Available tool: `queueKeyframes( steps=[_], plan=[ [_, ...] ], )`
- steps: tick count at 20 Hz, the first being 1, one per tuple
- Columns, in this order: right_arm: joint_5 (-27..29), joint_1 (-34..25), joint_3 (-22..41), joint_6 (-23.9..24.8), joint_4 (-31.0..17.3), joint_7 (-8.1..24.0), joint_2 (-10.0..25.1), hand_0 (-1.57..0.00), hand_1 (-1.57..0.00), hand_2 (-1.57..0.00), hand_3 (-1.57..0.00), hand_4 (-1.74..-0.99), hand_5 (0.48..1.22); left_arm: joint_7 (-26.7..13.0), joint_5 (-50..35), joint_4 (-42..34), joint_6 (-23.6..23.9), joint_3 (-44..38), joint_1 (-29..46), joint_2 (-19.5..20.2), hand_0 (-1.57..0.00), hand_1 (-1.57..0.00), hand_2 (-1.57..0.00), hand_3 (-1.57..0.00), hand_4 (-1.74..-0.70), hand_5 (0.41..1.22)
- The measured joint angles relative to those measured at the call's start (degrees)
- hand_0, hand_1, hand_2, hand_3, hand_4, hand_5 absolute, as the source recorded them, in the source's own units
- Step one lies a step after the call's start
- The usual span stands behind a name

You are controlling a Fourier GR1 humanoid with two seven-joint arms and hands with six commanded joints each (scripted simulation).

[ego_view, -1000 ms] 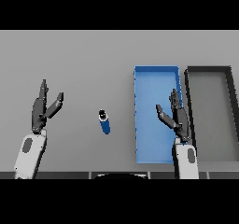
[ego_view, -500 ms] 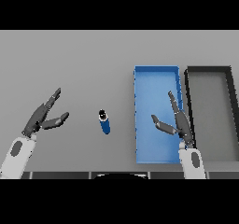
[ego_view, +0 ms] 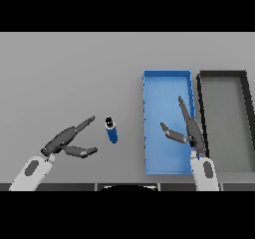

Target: Pick up the blue pipe and place it into the blue bin.

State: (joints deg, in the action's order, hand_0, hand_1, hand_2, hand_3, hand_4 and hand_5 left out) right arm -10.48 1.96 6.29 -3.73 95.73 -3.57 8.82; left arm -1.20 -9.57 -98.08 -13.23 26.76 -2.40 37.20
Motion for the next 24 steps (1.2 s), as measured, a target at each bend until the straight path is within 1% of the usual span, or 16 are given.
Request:
queueKeyframes(
  steps=[1, 2, 3, 5, 8, 10, 11, 13, 14, 17, 18, 19, 20, 22, 23, 24],
  plan=[
    [-0.3, 0.0, -0.1, -0.1, -0.2, 0.7, 0.4, 0.0, 0.0, 0.0, 0.0, -1.213, 0.571, -0.4, 1.2, 0.6, 0.1, 1.2, -0.5, -1.2, 0.0, 0.0, 0.0, 0.0, -1.1, 0.466],
    [-0.3, 0.3, 0.0, 0.1, -0.4, 0.5, 0.1, 0.0, 0.0, 0.0, 0.0, -1.212, 0.57, 0.6, 1.5, 0.9, -0.3, 1.7, -0.7, -1.7, 0.0, 0.0, 0.0, 0.0, -1.11, 0.463],
    [-0.1, 0.9, 0.0, -0.1, 0.3, 0.0, 0.2, 0.0, 0.0, 0.0, 0.0, -1.21, 0.57, 0.4, 2.2, 0.8, 0.1, 2.6, -0.7, -2.8, 0.0, 0.0, 0.0, 0.0, -1.12, 0.47],
    [0.0, 1.1, -0.1, -0.2, 0.4, 0.4, 0.3, 0.0, 0.0, 0.0, 0.0, -1.21, 0.564, 1.2, 3.3, 1.8, 0.6, 3.6, -1.8, -5.2, 0.0, 0.0, 0.0, 0.0, -1.15, 0.484],
    [0.6, 0.5, -0.2, -0.2, 0.2, 1.8, -0.3, 0.0, 0.0, 0.0, 0.0, -1.207, 0.555, 0.9, 4.9, 5.5, 1.9, 4.9, -4.6, -10.0, 0.0, 0.0, 0.0, 0.0, -1.14, 0.488],
    [0.6, 0.7, -0.1, -0.1, 0.6, 1.2, -0.6, 0.0, 0.0, 0.0, 0.0, -1.205, 0.554, 1.2, 6.1, 8.9, 2.7, 5.6, -5.6, -12.8, 0.0, 0.0, 0.0, 0.0, -1.13, 0.487],
    [0.8, 1.3, -0.4, -0.1, 0.7, 0.8, -0.2, 0.0, 0.0, 0.0, 0.0, -1.207, 0.551, 1.9, 5.4, 9.7, 2.6, 4.7, -6.3, -13.0, 0.0, 0.0, 0.0, 0.0, -1.13, 0.491],
    [0.7, 1.5, -0.4, -0.5, 0.0, 0.0, -0.1, 0.0, 0.0, 0.0, 0.0, -1.2, 0.549, 2.9, 5.5, 12.0, 3.1, 5.1, -6.5, -15.4, 0.0, 0.0, 0.0, 0.0, -1.14, 0.495],
    [1.0, 1.0, -0.9, -0.4, -0.1, 0.5, 0.2, 0.0, 0.0, 0.0, 0.0, -1.202, 0.549, 2.6, 5.3, 13.2, 3.3, 5.2, -6.8, -16.8, 0.0, 0.0, 0.0, 0.0, -1.14, 0.497],
    [1.5, 0.5, -1.0, -0.5, 0.3, 0.7, 0.2, 0.0, 0.0, 0.0, 0.0, -1.198, 0.547, 5.7, 8.3, 18.5, 4.8, 5.3, -8.6, -18.6, 0.0, 0.0, -0.01, 0.0, -1.1, 0.506],
    [1.1, 1.8, -0.8, -0.5, 0.7, -0.3, 0.3, 0.0, 0.0, 0.0, 0.0, -1.195, 0.548, 7.0, 8.5, 18.8, 5.4, 5.3, -8.7, -19.4, 0.0, 0.0, -0.02, 0.0, -1.1, 0.517],
    [0.7, 1.7, -0.8, -0.1, 0.5, 0.9, 0.1, 0.0, 0.0, 0.0, 0.0, -1.192, 0.549, 7.4, 7.9, 19.5, 5.2, 5.1, -8.9, -20.2, 0.0, 0.0, -0.05, -0.02, -1.12, 0.543],
    [0.7, 1.5, -0.7, 0.0, 0.4, 1.2, -0.2, 0.0, 0.0, 0.0, 0.0, -1.188, 0.55, 8.0, 7.2, 19.9, 4.9, 5.3, -9.2, -21.8, 0.0, 0.0, -0.09, -0.04, -1.14, 0.567],
    [0.3, 1.9, -0.5, 0.0, 0.6, 0.2, 0.0, 0.0, 0.0, 0.0, 0.0, -1.188, 0.556, 7.4, 4.7, 20.7, 3.7, 4.5, -9.6, -23.0, 0.0, -0.12, -0.27, -0.2, -1.22, 0.635],
    [0.8, 1.2, -1.0, 0.1, 0.6, 1.2, 0.3, 0.0, 0.0, 0.0, 0.0, -1.196, 0.56, 7.4, 3.5, 20.2, 3.4, 4.3, -9.2, -23.6, -0.04, -0.25, -0.42, -0.35, -1.27, 0.675],
    [1.1, 1.8, -0.9, -0.4, 0.6, -0.1, 0.2, 0.0, 0.0, 0.0, 0.0, -1.192, 0.56, 7.5, 2.4, 20.5, 2.9, 3.9, -9.1, -24.0, -0.18, -0.41, -0.58, -0.59, -1.3, 0.784]
  ],
)
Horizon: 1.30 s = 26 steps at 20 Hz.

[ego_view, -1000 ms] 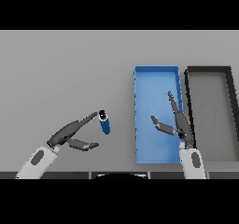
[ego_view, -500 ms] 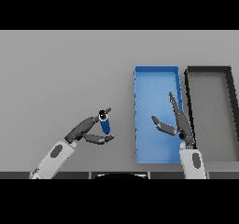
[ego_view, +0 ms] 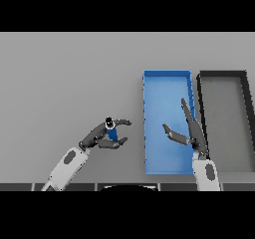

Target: Pick up the blue pipe and place it into the blue bin.

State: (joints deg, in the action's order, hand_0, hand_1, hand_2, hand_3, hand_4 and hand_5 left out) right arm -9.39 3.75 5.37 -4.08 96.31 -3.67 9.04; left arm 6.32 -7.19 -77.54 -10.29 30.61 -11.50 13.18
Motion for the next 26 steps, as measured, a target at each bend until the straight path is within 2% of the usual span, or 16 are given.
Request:
queueKeyframes(
  steps=[2, 3, 4, 6, 8, 13, 15, 16, 17, 19, 23, 24, 26],
  plan=[
    [-0.7, -0.3, 0.6, 0.3, 0.3, 1.0, -0.4, 0.0, 0.0, 0.0, 0.0, -1.189, 0.562, 0.2, -0.9, 0.2, 0.2, 0.0, 0.2, -1.7, -0.65, -0.83, -0.94, -0.91, -1.45, 0.941],
    [-0.7, 0.5, 0.4, 0.5, 0.4, 0.3, -0.4, 0.0, 0.0, 0.0, 0.0, -1.184, 0.562, 0.7, -0.5, 0.2, 0.8, 0.1, 0.5, -1.9, -0.83, -0.98, -1.06, -1.02, -1.5, 0.997],
    [-0.6, -0.2, 0.2, 0.6, -0.2, 1.1, -0.4, 0.0, 0.0, 0.0, 0.0, -1.182, 0.562, 0.7, 0.1, 0.3, 0.9, 0.3, 0.3, -2.4, -0.98, -1.1, -1.16, -1.11, -1.55, 1.042],
    [-0.9, 0.0, 0.4, 0.6, 0.5, 0.5, -0.1, 0.0, 0.0, 0.0, 0.0, -1.178, 0.561, 0.5, 0.0, -0.5, 0.7, 1.1, 0.6, -2.5, -1.19, -1.27, -1.31, -1.26, -1.62, 1.106],
    [-0.8, -0.6, 0.0, 0.6, -0.1, 1.8, 0.1, 0.0, 0.0, 0.0, 0.0, -1.176, 0.559, 0.8, 1.5, -1.4, 1.8, 2.4, 1.2, -2.6, -1.33, -1.38, -1.4, -1.37, -1.56, 1.148],
    [-1.1, -0.8, 0.2, 0.4, -0.5, 1.4, 0.3, 0.0, 0.0, 0.0, 0.0, -1.16, 0.554, 3.8, 3.3, -1.8, 2.4, 2.1, 0.8, -3.0, -1.49, -1.51, -1.52, -1.51, -1.49, 1.197],
    [-1.4, -1.7, 0.1, 0.8, -1.6, 2.3, 0.0, 0.0, 0.0, 0.0, 0.0, -1.154, 0.55, 5.5, 3.3, -4.2, 3.0, 2.0, 0.9, -4.2, -1.52, -1.53, -1.54, -1.53, -1.48, 1.206],
    [-1.2, -1.0, 0.2, 0.6, -1.1, 1.0, 0.0, 0.0, 0.0, 0.0, 0.0, -1.151, 0.55, 7.0, 2.8, -5.3, 2.7, 1.8, 0.9, -4.7, -1.53, -1.54, -1.54, -1.54, -1.48, 1.209],
    [-1.3, -0.9, 0.4, 0.7, -0.5, 1.3, -0.1, 0.0, 0.0, 0.0, 0.0, -1.144, 0.551, 7.4, 2.7, -6.7, 2.5, 1.6, 0.9, -4.6, -1.54, -1.54, -1.55, -1.54, -1.48, 1.211],
    [-2.5, -0.2, 0.8, 1.0, -0.8, 1.0, 0.0, 0.0, 0.0, 0.0, 0.0, -1.138, 0.555, 4.3, 3.0, -7.9, 3.2, 1.4, -0.8, -6.3, -1.55, -1.55, -1.56, -1.55, -1.48, 1.215],
    [-2.2, -1.3, 0.0, 0.8, -1.7, 0.7, 0.9, 0.0, 0.0, 0.0, 0.0, -1.126, 0.567, 1.7, 3.4, -11.3, 1.9, 1.2, -2.2, -6.3, -1.56, -1.56, -1.57, -1.56, -1.47, 1.218],
    [-2.2, -0.5, 0.2, 0.6, -0.8, -0.2, 1.0, 0.0, 0.0, 0.0, 0.0, -1.124, 0.569, 0.6, 3.5, -11.7, 1.7, 1.2, -2.8, -6.7, -1.56, -1.57, -1.57, -1.57, -1.47, 1.219],
    [-2.7, -0.7, 0.8, 0.8, -1.0, 0.4, 0.3, 0.0, 0.0, 0.0, 0.0, -1.124, 0.574, -1.4, 3.1, -12.9, 0.9, 1.1, -2.6, -6.7, -1.57, -1.57, -1.57, -1.57, -1.47, 1.22]
  ],
)
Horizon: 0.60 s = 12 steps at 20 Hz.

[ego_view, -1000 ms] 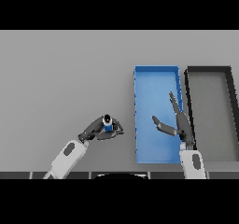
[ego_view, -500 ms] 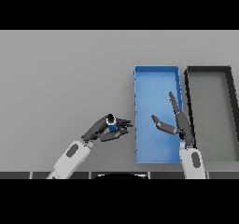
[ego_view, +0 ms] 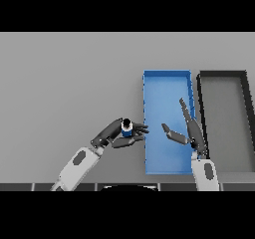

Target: Pick up the blue pipe and place it into the blue bin.

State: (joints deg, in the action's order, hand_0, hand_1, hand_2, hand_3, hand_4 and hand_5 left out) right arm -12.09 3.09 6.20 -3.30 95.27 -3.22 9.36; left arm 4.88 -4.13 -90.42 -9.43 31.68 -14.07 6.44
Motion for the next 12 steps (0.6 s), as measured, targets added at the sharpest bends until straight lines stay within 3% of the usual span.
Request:
queueKeyframes(
  steps=[2, 5, 8, 10, 12],
  plan=[
    [-0.2, 0.9, -0.3, 0.7, 0.3, -0.2, -0.1, 0.0, 0.0, 0.0, 0.0, -1.124, 0.578, -0.2, 0.3, 0.5, -0.7, -0.4, -0.4, -0.2, -1.57, -1.57, -1.57, -1.57, -1.47, 1.22],
    [-2.7, 6.5, 0.6, 4.3, 4.8, -1.2, -2.2, 0.0, 0.0, 0.0, 0.0, -1.123, 0.578, -0.6, 1.2, 0.3, -1.4, -0.3, 0.3, -0.5, -1.57, -1.57, -1.57, -1.57, -1.47, 1.22],
    [-5.5, 13.1, 2.0, 7.8, 10.3, -0.6, -4.7, 0.0, 0.0, 0.0, 0.0, -1.185, 0.578, 0.4, 1.3, 1.0, -2.5, -1.2, 0.4, -0.7, -1.57, -1.57, -1.57, -1.57, -1.47, 1.22],
    [-6.4, 13.5, 2.1, 8.8, 11.1, 1.4, -5.3, 0.0, -0.01, 0.0, 0.0, -1.194, 0.572, 0.0, 1.8, 0.9, -2.4, -1.4, 0.4, -1.3, -1.57, -1.57, -1.57, -1.57, -1.47, 1.221],
    [-4.3, 13.7, 1.8, 8.3, 12.8, -0.5, -5.6, 0.0, -0.02, -0.03, 0.0, -1.166, 0.571, 0.6, 2.3, 0.8, -3.1, -1.7, 0.7, -1.2, -1.57, -1.57, -1.57, -1.57, -1.47, 1.221]
  ],
)
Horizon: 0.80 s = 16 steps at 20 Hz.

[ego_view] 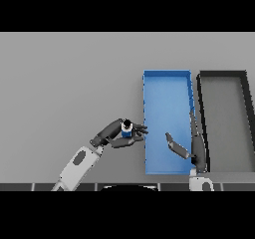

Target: Pick up the blue pipe and place it into the blue bin.

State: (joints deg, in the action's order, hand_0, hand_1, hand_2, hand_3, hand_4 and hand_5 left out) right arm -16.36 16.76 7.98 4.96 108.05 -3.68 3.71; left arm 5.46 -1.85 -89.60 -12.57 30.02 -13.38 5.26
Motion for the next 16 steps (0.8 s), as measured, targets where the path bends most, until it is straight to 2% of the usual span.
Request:
queueKeyframes(
  steps=[2, 4, 5, 6, 9, 10, 11, 14, 16],
  plan=[
    [5.9, -0.5, -0.8, -3.2, 3.9, -4.0, 0.6, 0.0, -0.01, -0.03, 0.0, -1.175, 0.592, -0.7, 0.7, 0.1, -0.2, 0.1, -0.2, -0.6, -1.57, -1.57, -1.57, -1.57, -1.47, 1.221],
    [8.9, -2.1, -1.0, -6.0, 6.9, -3.5, 2.7, 0.0, -0.01, -0.02, 0.0, -1.163, 0.592, -0.5, 1.0, -0.4, -0.7, -0.2, 0.9, -0.4, -1.57, -1.57, -1.57, -1.57, -1.47, 1.221],
    [9.9, -3.2, -0.7, -7.9, 9.0, -1.7, 4.6, 0.0, -0.01, -0.01, 0.0, -1.165, 0.589, -1.5, 1.6, 0.1, -0.6, -0.4, 0.3, -0.8, -1.57, -1.57, -1.57, -1.57, -1.47, 1.221],
    [10.4, -2.7, 0.2, -10.0, 11.1, -0.8, 6.3, 0.0, 0.0, -0.01, 0.0, -1.171, 0.579, -0.8, 1.7, -0.4, -0.8, -0.7, 0.7, -0.5, -1.57, -1.57, -1.57, -1.57, -1.47, 1.221],
    [12.4, -6.4, 1.9, -14.7, 12.7, 11.1, 9.9, 0.0, 0.0, 0.0, 0.0, -1.194, 0.543, -0.5, 2.4, -1.0, -1.5, -0.7, 1.0, -0.9, -1.57, -1.57, -1.57, -1.57, -1.47, 1.221],
    [12.0, -7.9, 2.9, -15.7, 13.0, 13.3, 10.6, 0.0, 0.0, 0.0, 0.0, -1.205, 0.539, -1.1, 2.5, -1.1, -1.5, -0.5, 0.9, -1.4, -1.57, -1.57, -1.57, -1.57, -1.47, 1.221],
    [11.9, -10.7, 4.3, -16.7, 12.8, 14.0, 11.0, 0.0, 0.0, 0.0, 0.0, -1.219, 0.537, -2.0, 3.0, -0.9, -1.6, -0.3, 0.8, -2.0, -1.57, -1.57, -1.57, -1.57, -1.47, 1.221],
    [13.2, -13.9, 6.3, -20.2, 14.2, 17.5, 12.5, 0.0, 0.0, 0.0, 0.0, -1.256, 0.523, -1.6, 3.7, 0.1, -2.3, -1.0, 0.2, -1.9, -1.57, -1.57, -1.57, -1.57, -1.47, 1.221],
    [13.2, -16.9, 8.1, -21.6, 13.9, 20.3, 12.1, 0.0, 0.0, 0.0, 0.0, -1.242, 0.524, -1.7, 4.2, -0.4, -2.3, -1.1, 0.3, -2.3, -1.57, -1.57, -1.57, -1.57, -1.47, 1.221]
  ],
)
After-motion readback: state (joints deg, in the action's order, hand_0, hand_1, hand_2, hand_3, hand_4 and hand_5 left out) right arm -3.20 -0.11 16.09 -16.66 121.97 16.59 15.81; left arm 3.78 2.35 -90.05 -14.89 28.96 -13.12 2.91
